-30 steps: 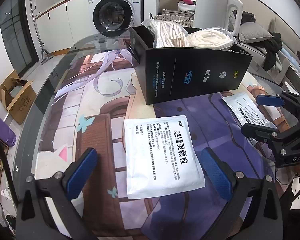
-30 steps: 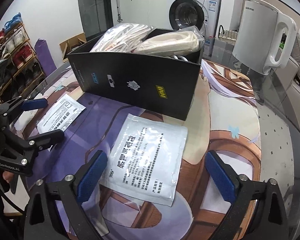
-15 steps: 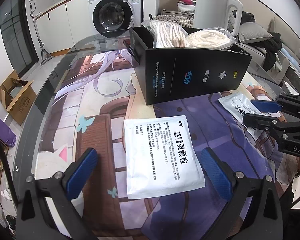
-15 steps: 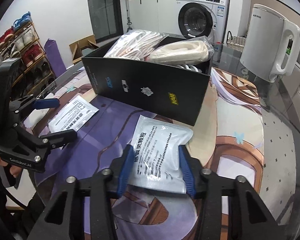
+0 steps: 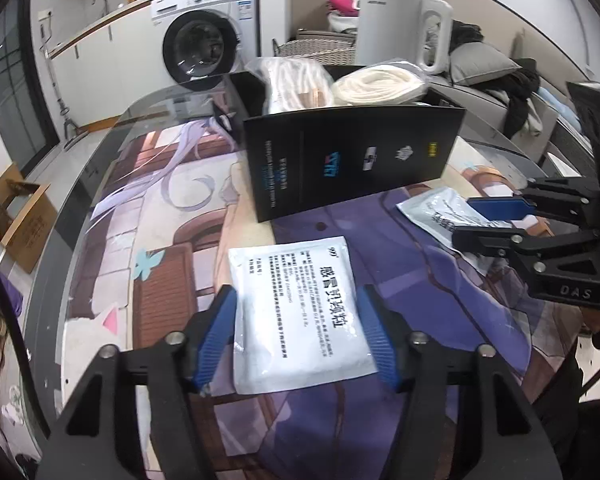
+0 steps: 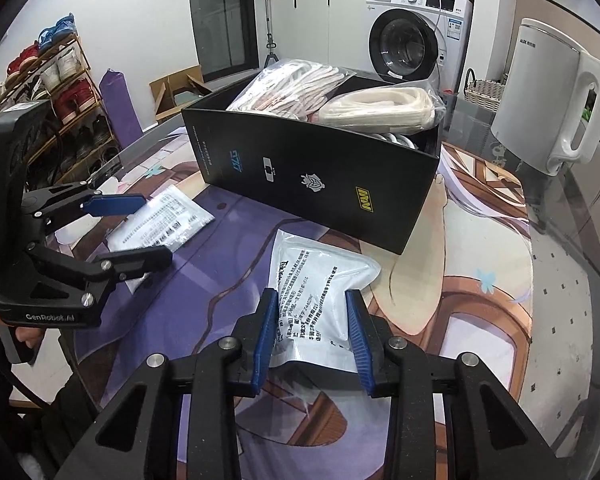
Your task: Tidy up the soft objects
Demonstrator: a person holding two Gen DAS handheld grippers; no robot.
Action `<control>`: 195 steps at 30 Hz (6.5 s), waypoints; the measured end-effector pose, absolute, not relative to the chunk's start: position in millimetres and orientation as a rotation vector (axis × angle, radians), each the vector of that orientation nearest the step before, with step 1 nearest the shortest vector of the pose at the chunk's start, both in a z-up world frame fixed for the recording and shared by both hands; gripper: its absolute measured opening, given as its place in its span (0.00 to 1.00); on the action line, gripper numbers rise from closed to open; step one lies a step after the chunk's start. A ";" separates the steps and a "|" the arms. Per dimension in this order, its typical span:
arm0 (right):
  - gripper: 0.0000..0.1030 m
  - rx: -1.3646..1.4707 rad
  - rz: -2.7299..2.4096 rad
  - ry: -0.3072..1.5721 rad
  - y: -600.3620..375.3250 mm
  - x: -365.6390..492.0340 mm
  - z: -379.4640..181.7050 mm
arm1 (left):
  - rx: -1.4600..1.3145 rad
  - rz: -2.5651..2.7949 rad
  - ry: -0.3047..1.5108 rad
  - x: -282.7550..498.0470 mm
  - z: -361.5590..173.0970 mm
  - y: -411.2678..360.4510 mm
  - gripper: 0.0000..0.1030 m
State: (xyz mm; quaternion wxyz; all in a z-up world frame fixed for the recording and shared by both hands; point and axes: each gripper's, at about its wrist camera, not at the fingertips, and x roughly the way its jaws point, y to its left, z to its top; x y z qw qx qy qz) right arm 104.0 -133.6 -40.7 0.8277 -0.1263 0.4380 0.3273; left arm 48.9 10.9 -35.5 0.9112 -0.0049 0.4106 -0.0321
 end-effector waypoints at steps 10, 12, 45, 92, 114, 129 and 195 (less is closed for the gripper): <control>0.33 -0.271 0.697 0.926 -132.5 103.5 -39.8 | -0.015 -0.096 0.825 46.1 -32.6 7.5 0.34; 0.33 -0.269 0.698 0.926 -132.1 103.6 -39.5 | -0.020 -0.099 0.821 45.7 -32.4 7.6 0.33; 0.33 -0.242 0.738 0.802 -140.2 91.7 -0.7 | -0.096 -0.106 0.684 33.2 6.1 15.6 0.31; 0.33 -0.062 0.687 0.680 -174.8 116.6 62.1 | -0.171 -0.026 0.594 49.0 58.6 31.9 0.31; 0.33 -0.118 0.674 0.728 -141.6 161.8 63.7 | -0.143 -0.033 0.607 101.4 67.7 22.4 0.32; 0.33 -0.168 0.691 0.786 -106.8 191.6 41.2 | -0.139 -0.056 0.676 148.8 44.6 16.0 0.32; 0.99 -0.070 0.680 0.605 -156.8 134.6 29.7 | -0.089 0.071 0.533 89.2 24.6 22.9 1.00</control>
